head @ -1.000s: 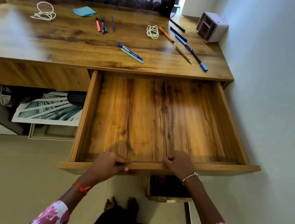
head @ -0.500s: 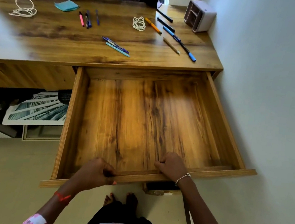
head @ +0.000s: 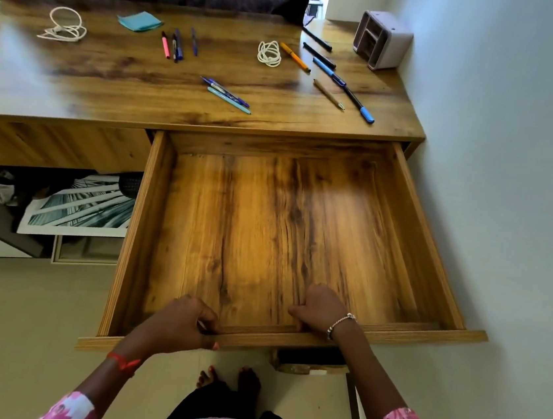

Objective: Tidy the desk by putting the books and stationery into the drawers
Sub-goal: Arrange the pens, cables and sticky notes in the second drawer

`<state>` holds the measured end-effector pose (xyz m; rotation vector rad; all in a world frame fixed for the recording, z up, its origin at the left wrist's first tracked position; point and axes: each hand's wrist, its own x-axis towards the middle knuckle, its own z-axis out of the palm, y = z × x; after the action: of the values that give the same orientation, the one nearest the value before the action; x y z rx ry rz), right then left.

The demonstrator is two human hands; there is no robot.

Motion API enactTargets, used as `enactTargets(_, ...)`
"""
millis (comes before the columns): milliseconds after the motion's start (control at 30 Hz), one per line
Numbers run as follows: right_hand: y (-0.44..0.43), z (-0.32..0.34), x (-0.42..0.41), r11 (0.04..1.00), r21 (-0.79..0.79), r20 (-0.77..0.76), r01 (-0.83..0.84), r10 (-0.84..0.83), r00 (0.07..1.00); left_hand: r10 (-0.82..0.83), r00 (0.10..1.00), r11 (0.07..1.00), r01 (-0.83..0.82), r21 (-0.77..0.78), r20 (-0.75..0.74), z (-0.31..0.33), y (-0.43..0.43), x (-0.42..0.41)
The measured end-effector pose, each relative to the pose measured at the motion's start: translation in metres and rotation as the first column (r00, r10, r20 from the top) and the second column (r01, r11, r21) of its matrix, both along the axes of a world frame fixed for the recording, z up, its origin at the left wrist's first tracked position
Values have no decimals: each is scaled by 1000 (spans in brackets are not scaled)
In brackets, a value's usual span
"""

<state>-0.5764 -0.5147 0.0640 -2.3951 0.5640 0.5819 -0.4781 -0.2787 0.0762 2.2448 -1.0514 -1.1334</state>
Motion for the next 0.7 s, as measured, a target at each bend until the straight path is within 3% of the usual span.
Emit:
enactTargets(300, -1, 2, 4, 998, 63, -59, -17, 20, 998, -34, 996, 999, 32, 31, 78, -2, -11, 1)
enactTargets(500, 6, 0, 15, 995, 6, -81, -95, 96, 992, 44, 998, 991, -39, -127, 38, -3, -11, 5)
enactTargets(700, 26, 15, 42, 984, -136, 149, -111, 131, 980, 198, 956, 956, -139, -258, 216, -5, -19, 24)
